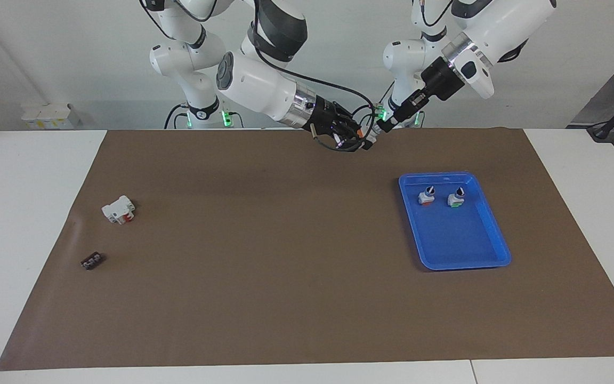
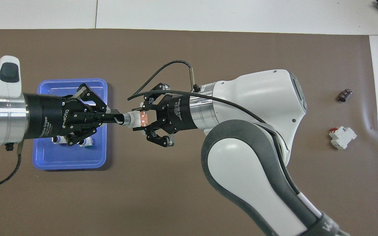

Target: Turn and place switch with both arms

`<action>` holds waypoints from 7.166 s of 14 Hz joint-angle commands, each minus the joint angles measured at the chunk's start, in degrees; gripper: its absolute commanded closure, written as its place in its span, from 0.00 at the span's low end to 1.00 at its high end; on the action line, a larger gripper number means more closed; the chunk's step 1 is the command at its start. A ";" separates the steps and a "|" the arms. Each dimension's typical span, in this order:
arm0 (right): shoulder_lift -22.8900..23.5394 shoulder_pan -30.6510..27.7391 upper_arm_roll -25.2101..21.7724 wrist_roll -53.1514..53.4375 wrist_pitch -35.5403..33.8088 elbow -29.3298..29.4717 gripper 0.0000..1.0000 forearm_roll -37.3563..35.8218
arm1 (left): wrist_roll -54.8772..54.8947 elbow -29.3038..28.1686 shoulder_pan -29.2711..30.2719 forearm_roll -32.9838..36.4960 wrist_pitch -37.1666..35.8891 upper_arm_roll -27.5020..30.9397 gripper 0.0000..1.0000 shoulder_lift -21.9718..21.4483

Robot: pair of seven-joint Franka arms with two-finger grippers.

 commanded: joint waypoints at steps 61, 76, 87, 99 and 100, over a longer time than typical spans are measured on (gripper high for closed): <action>-1.45 -0.51 0.33 2.84 0.64 -0.08 0.00 -5.28 | 71.36 -4.24 1.46 0.64 -8.05 0.49 1.00 -5.55; -7.51 -3.93 -0.20 -11.37 -7.36 -0.43 0.00 -31.10 | 91.21 -6.36 4.18 21.88 -1.47 0.75 1.00 -1.69; -9.62 -18.69 -0.29 -57.33 -19.38 -0.35 0.00 -50.44 | 91.66 -2.75 3.48 43.09 11.45 0.75 1.00 16.24; -12.35 -17.48 -12.32 -81.54 -34.67 4.82 0.00 -58.20 | 94.04 -8.36 6.12 45.55 15.33 0.93 1.00 20.64; -12.26 -17.39 -12.41 -81.62 -36.00 5.62 0.00 -58.29 | 94.04 -8.98 6.03 45.64 14.46 0.84 1.00 20.38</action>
